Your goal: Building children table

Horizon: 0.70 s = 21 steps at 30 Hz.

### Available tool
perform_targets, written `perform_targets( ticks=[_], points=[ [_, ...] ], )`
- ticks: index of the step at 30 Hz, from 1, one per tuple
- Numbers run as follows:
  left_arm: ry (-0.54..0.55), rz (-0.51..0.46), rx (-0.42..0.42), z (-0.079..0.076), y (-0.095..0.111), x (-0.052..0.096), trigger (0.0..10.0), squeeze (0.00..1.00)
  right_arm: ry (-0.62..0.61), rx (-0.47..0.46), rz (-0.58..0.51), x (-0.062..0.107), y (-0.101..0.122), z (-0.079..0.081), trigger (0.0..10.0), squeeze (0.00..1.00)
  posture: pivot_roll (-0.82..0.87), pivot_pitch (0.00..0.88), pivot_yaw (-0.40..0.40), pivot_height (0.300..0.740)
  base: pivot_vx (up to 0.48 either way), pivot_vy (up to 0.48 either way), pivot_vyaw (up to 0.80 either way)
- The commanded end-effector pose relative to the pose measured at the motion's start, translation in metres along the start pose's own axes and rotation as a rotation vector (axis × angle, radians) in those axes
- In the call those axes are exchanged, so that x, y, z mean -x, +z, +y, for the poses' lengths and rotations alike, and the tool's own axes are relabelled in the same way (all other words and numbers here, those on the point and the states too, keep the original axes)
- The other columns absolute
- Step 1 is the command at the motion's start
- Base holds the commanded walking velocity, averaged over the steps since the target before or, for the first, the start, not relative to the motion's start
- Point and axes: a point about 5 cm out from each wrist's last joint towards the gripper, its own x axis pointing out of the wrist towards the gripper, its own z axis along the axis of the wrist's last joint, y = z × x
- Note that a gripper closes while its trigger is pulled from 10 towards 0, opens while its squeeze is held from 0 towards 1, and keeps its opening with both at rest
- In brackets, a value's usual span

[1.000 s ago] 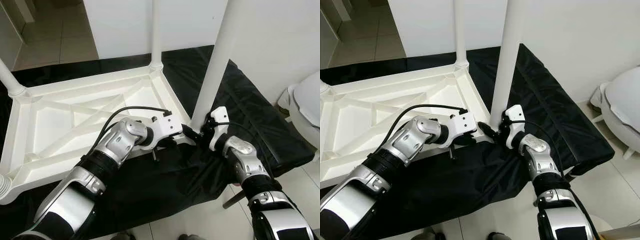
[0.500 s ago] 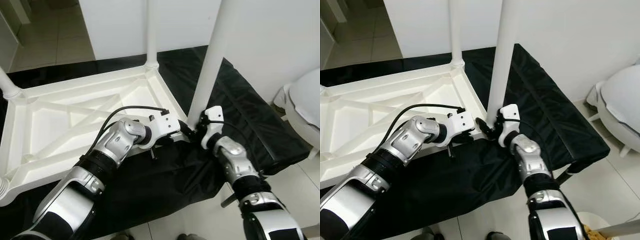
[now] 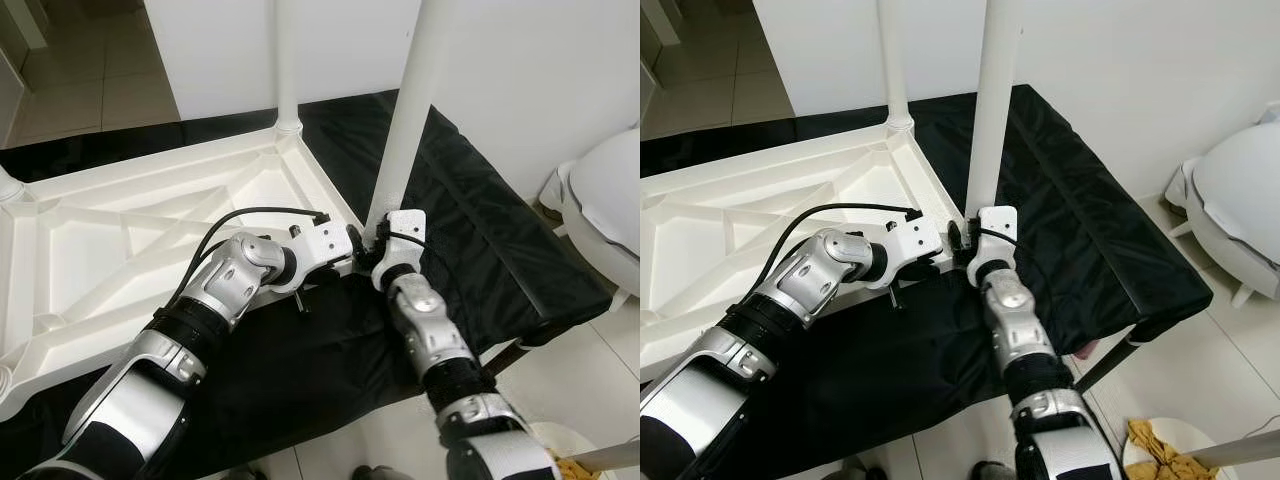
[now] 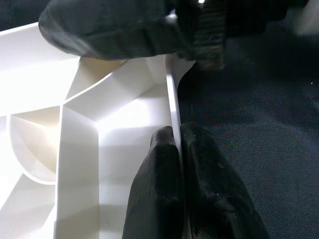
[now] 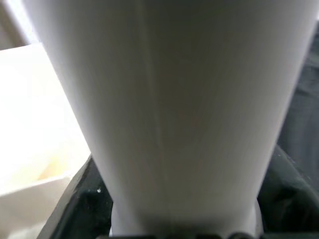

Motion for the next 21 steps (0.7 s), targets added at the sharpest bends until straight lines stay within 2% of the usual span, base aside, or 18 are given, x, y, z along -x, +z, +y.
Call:
perform_targets(
  ticks=[1,5,12,13,17,18,21],
  points=[
    [-0.048,0.008,-0.042,-0.0033,0.0010,0.0011,10.0,0.00,-0.285,-0.025,0.069,0.0042,-0.0116,-0.0462,0.0,0.00,-0.06,0.073,0.042,0.740,0.000,0.000,0.00],
    [-0.051,0.005,-0.040,-0.0042,0.0018,0.0000,10.0,0.00,-0.329,-0.034,0.078,0.0072,-0.0128,-0.0399,0.0,0.00,-0.06,0.076,0.046,0.740,0.000,0.000,0.00],
    [-0.055,0.005,-0.042,-0.0045,0.0022,-0.0006,10.0,0.00,-0.337,-0.030,0.074,0.0060,-0.0105,-0.0448,0.0,0.00,-0.07,0.077,0.046,0.740,0.000,0.000,0.00],
    [-0.055,0.004,-0.042,-0.0045,0.0023,-0.0008,10.0,0.00,-0.330,-0.031,0.074,0.0057,-0.0102,-0.0433,10.0,0.00,-0.07,0.077,0.047,0.740,0.000,0.000,0.00],
    [-0.054,0.004,-0.041,-0.0043,0.0023,-0.0010,10.0,0.00,-0.318,-0.029,0.071,0.0057,-0.0092,-0.0399,10.0,0.00,-0.07,0.076,0.045,0.740,0.000,0.000,0.00],
    [-0.053,0.003,-0.040,-0.0043,0.0023,-0.0011,10.0,0.00,-0.307,-0.033,0.064,0.0060,-0.0086,-0.0387,10.0,1.00,-0.07,0.076,0.045,0.740,0.000,0.000,0.00],
    [-0.052,0.002,-0.040,-0.0042,0.0024,-0.0011,10.0,0.00,-0.285,-0.022,0.049,0.0064,-0.0070,-0.0375,10.0,1.00,-0.07,0.075,0.046,0.740,0.000,0.000,0.00]
  ],
)
